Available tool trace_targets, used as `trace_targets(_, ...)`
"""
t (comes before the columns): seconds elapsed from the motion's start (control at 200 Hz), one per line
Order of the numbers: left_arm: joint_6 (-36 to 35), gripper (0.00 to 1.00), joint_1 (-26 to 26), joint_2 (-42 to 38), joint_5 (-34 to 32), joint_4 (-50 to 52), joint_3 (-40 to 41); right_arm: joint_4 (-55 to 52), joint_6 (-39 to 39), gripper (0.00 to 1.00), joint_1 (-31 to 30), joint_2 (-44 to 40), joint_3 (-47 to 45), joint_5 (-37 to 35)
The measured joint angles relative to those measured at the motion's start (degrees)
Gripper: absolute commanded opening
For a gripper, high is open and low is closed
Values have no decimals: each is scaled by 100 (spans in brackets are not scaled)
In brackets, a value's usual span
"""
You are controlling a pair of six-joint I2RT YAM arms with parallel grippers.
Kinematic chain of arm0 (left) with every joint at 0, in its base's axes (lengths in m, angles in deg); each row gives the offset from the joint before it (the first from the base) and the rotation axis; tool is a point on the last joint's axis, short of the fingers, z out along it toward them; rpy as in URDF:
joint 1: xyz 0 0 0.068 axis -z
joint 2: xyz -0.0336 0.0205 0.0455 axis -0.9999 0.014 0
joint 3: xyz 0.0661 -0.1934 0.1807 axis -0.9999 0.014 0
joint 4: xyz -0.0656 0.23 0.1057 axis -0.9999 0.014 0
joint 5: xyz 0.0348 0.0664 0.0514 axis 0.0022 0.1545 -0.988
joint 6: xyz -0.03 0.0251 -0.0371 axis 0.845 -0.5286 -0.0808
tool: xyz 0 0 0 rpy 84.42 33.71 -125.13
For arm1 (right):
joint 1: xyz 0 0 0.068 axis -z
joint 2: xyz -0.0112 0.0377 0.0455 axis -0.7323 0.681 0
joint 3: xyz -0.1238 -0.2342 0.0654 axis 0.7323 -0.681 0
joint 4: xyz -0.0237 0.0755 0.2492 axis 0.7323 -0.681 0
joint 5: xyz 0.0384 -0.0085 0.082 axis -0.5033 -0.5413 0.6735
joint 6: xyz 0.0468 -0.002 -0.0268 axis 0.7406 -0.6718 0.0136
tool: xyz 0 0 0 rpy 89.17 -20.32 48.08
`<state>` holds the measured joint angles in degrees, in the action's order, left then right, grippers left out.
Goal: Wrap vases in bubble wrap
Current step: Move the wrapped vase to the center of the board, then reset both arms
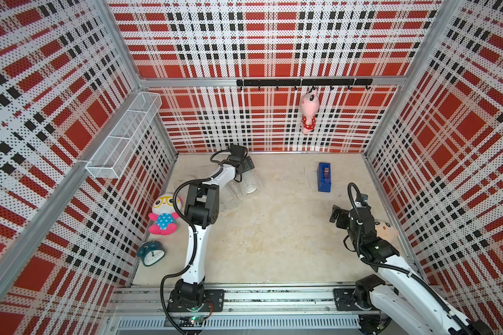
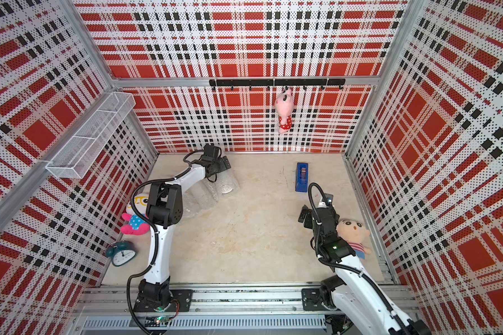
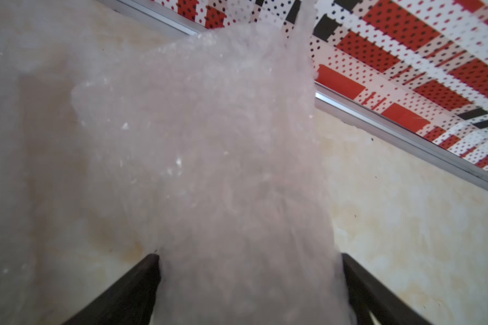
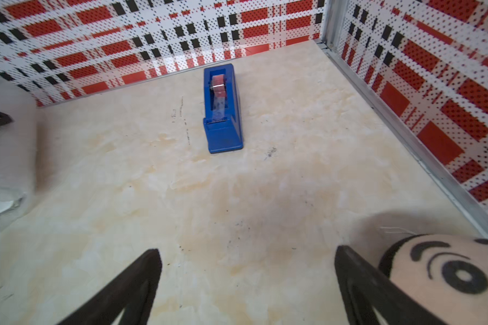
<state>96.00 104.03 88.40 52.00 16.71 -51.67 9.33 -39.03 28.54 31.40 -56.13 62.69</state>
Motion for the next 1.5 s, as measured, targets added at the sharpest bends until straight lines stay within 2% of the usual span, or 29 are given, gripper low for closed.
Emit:
trace_targets(0.105,-94,98,7,-1025,15,-409,1128,214,-308,100,28,297,-15,-367)
trace_targets(0.336,-269,98,0,-3681,-164,-1917,3545,1707,-1088,100,199,931,-560,-706)
trace_targets(0.481,-651,98,-105,-4992,-817,-3021,5344,3141,-1528,100,407,1541,-990,-643)
trace_targets(0.656,-1587,98,-271,-5801,-1921,-4325,7707,4614,-1827,100,802,2302,-1342,-160)
trace_targets(0.746,-2026,98,-378,-5899,-2096,-5198,8651,5311,-1941,100,973,2559,-1379,232)
trace_targets(0.832,-2345,98,-643,-5757,-1899,-6148,9221,5906,-2020,100,1172,2817,-1379,662)
trace_targets(1.037,-2852,98,-1176,-4981,-997,-8185,9423,7178,-2076,100,1700,3744,-1316,1888)
trace_targets(1.122,-2872,98,-1434,-4341,-584,-9267,9556,7637,-2087,100,1770,4312,-1314,2288)
trace_targets(1.328,-2868,98,-1545,-4157,-323,-9857,9726,7597,-1950,100,1792,4374,-1049,2284)
trace_targets(1.498,-2776,98,-1510,-4157,-649,-10035,9685,7538,-1971,100,1762,4374,-892,2277)
